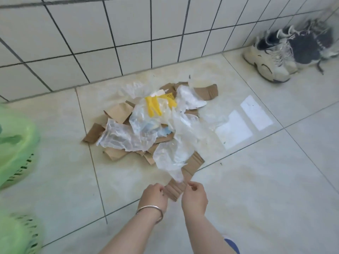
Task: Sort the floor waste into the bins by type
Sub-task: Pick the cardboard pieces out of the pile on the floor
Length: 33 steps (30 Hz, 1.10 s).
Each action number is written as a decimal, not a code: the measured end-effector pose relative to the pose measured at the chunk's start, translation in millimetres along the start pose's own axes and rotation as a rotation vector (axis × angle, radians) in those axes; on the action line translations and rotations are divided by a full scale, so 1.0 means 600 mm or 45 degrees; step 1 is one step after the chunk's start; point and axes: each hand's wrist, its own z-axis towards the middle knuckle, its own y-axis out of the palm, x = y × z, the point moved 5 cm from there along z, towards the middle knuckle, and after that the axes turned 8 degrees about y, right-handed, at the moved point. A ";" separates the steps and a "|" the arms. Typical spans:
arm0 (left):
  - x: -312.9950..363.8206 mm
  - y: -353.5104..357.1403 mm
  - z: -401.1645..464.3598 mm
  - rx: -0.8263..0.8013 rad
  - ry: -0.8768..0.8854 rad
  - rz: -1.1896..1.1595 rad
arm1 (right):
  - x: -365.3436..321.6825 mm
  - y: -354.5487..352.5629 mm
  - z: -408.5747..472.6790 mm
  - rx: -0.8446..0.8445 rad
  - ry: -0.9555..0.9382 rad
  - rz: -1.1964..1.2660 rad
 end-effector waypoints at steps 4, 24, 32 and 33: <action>-0.024 0.017 0.055 0.017 -0.140 0.163 | 0.012 -0.002 0.085 0.033 0.100 -0.093; 0.051 0.060 0.115 -0.196 -0.001 -0.202 | -0.023 -0.006 0.146 0.257 0.128 -0.054; 0.015 -0.056 0.075 0.017 -0.094 -0.133 | -0.159 -0.044 0.033 0.193 -0.397 -0.015; 0.010 -0.073 0.072 0.044 -0.099 -0.121 | -0.172 -0.034 0.019 0.126 -0.409 -0.005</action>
